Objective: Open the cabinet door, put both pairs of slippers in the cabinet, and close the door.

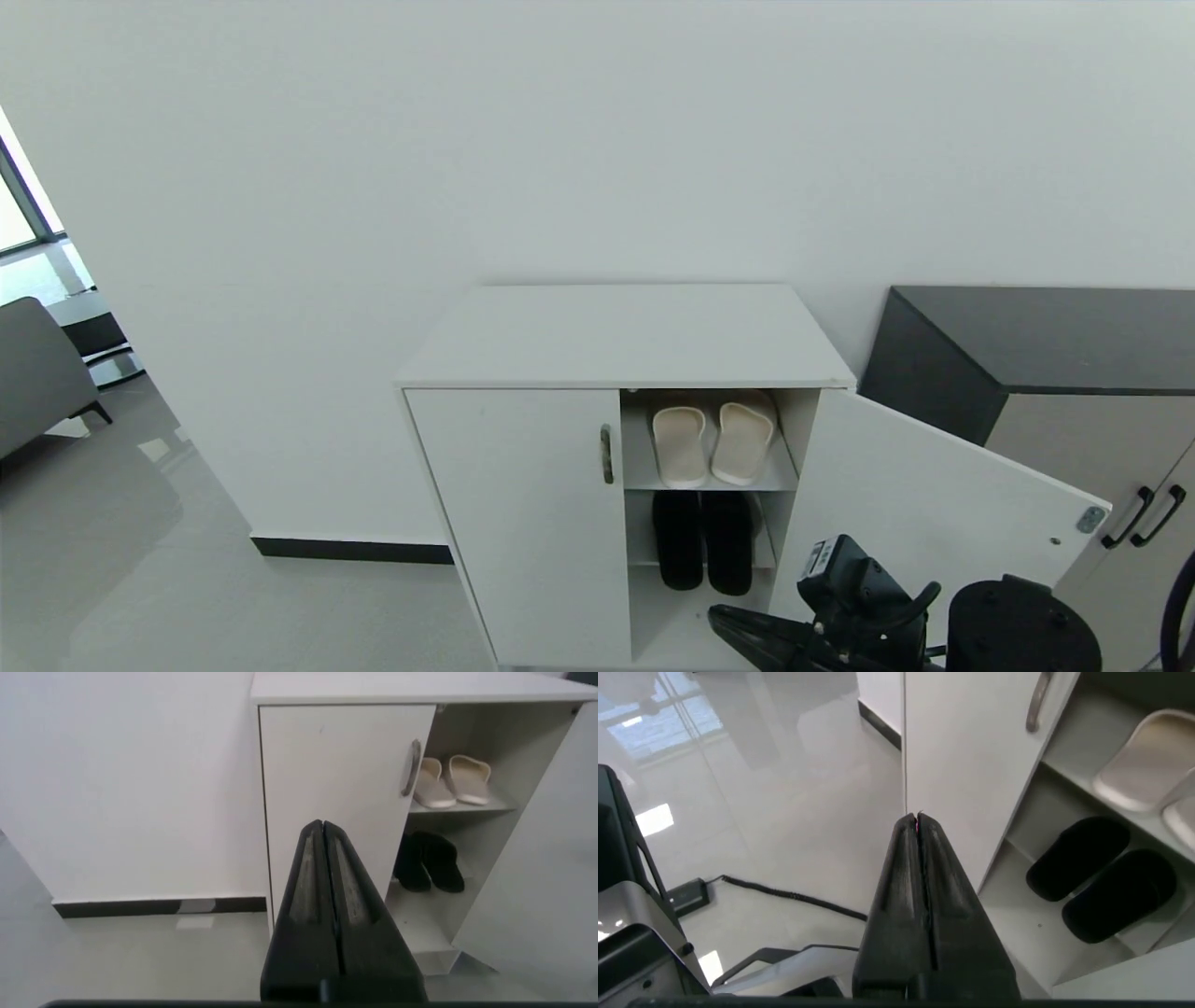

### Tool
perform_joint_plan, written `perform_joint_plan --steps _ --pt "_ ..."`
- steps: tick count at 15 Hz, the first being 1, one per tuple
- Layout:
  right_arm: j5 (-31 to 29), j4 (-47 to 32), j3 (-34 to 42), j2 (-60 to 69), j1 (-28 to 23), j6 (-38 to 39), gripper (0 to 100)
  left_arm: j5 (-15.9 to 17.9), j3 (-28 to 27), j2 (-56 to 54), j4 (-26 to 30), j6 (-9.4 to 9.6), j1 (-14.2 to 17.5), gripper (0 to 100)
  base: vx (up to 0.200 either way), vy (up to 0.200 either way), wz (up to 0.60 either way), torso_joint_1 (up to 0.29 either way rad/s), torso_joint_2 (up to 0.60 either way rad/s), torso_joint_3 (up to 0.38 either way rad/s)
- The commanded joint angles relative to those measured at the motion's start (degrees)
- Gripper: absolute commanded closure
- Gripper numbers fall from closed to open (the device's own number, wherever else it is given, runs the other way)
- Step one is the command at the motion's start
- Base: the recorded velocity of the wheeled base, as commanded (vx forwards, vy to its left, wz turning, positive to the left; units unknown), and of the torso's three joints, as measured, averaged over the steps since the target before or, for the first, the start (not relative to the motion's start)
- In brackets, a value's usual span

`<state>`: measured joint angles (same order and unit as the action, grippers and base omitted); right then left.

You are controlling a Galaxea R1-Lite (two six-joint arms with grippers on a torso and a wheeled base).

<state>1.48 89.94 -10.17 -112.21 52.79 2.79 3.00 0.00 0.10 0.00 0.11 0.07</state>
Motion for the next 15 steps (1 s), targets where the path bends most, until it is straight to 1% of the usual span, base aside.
perform_joint_plan --steps 1,7,12,15 --pt "0.02 0.06 0.06 -0.2 0.04 0.02 100 -0.01 0.0 -0.01 0.0 -0.02 0.01 100 0.0 0.0 0.0 0.271 -0.57 -0.295" --pt "0.02 0.06 0.15 -0.64 0.04 0.11 100 -0.01 0.0 -0.01 0.0 0.07 0.01 100 0.0 0.0 0.0 0.268 -0.57 -0.299" --pt "0.02 0.06 0.32 -0.64 0.04 0.11 100 -0.01 0.0 -0.01 0.0 0.07 0.01 100 0.0 0.0 0.0 0.195 -0.39 -0.207" --pt "0.11 0.06 2.17 -0.64 0.39 -1.74 100 -0.01 0.0 -0.01 0.0 0.07 0.01 100 0.0 0.0 0.0 0.178 -0.36 -0.19"
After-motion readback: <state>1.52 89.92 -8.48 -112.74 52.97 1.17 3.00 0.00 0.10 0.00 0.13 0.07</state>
